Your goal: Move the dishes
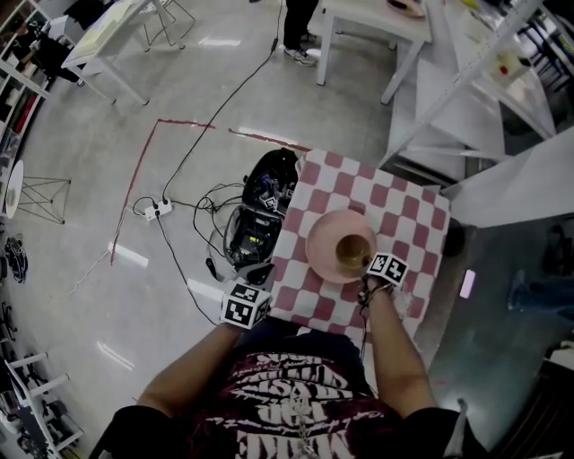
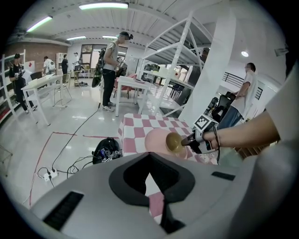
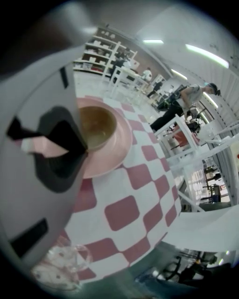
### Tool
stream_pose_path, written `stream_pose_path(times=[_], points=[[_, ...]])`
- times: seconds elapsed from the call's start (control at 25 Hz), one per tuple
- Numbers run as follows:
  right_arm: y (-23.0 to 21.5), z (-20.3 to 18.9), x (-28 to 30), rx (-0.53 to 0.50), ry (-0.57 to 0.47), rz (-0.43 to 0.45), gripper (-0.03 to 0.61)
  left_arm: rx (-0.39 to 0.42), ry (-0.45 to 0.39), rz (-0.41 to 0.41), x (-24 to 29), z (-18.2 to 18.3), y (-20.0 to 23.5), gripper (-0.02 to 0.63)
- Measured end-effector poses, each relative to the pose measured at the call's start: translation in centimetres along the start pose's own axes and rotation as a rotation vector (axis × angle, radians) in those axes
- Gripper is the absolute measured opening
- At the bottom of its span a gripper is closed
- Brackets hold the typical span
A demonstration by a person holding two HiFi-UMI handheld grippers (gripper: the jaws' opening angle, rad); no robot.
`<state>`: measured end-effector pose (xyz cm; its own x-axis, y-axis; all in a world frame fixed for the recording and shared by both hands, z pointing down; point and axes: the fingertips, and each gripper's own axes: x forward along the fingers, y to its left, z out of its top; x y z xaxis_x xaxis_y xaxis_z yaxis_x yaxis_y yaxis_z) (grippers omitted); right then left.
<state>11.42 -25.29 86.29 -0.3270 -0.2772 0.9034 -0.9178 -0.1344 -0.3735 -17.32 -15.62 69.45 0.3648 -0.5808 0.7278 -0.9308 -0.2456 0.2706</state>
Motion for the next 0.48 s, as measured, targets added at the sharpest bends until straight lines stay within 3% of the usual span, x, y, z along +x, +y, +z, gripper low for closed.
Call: stream_pose_path(times=[0.48], points=[[-3.9,1.8,-5.2,0.054,-0.039,0.027,0.040,0.028,-0.032,-0.061,2.4,2.2,-5.1,0.026]])
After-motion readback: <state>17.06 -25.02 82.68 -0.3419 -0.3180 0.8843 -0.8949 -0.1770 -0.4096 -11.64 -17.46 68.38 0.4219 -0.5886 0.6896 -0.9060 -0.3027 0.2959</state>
